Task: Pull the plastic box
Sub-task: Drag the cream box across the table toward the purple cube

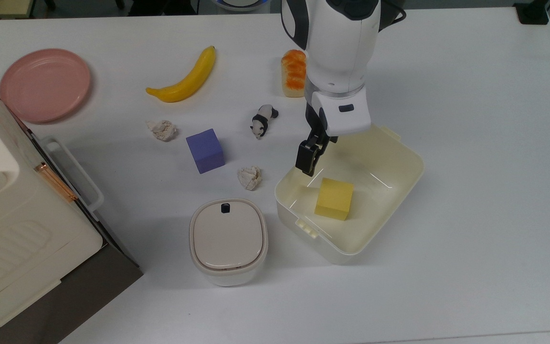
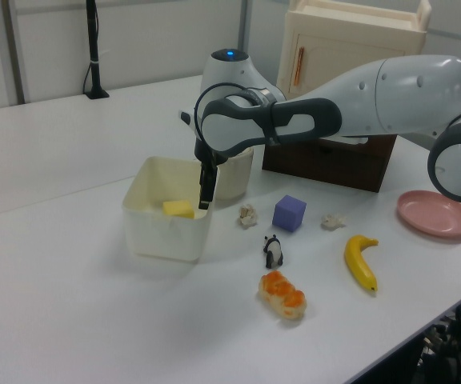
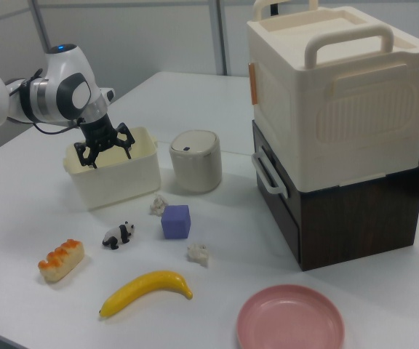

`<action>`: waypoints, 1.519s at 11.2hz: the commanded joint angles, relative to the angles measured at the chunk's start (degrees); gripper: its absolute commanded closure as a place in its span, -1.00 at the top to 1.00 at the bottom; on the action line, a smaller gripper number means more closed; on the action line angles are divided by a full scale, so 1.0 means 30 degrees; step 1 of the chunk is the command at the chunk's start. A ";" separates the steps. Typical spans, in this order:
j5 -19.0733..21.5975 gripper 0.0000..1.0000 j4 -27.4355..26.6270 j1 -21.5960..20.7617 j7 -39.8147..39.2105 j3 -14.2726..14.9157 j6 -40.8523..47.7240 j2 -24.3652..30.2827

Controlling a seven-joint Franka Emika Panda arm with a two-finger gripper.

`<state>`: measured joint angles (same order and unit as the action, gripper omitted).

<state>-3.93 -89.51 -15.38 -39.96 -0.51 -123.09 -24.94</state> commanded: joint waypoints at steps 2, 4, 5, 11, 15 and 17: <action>-0.0591 1.00 -0.2415 -0.0380 -0.0304 0.0492 -0.0131 0.1632; -0.0681 1.00 -0.2858 -0.0438 -0.0217 0.0813 -0.0102 0.1926; -0.0681 1.00 -0.3149 -0.0438 -0.0216 0.0814 -0.0102 0.1985; -0.0914 1.00 -0.4643 -0.0497 -0.0245 0.1605 -0.0102 0.3097; -0.1296 1.00 -0.6167 -0.0555 -0.0304 0.2071 -0.0102 0.4297; -0.1412 1.00 -0.6549 -0.0555 -0.0333 0.2278 -0.0102 0.4504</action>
<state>-6.97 -104.87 -15.46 -40.04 4.13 -123.09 -15.06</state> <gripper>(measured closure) 0.000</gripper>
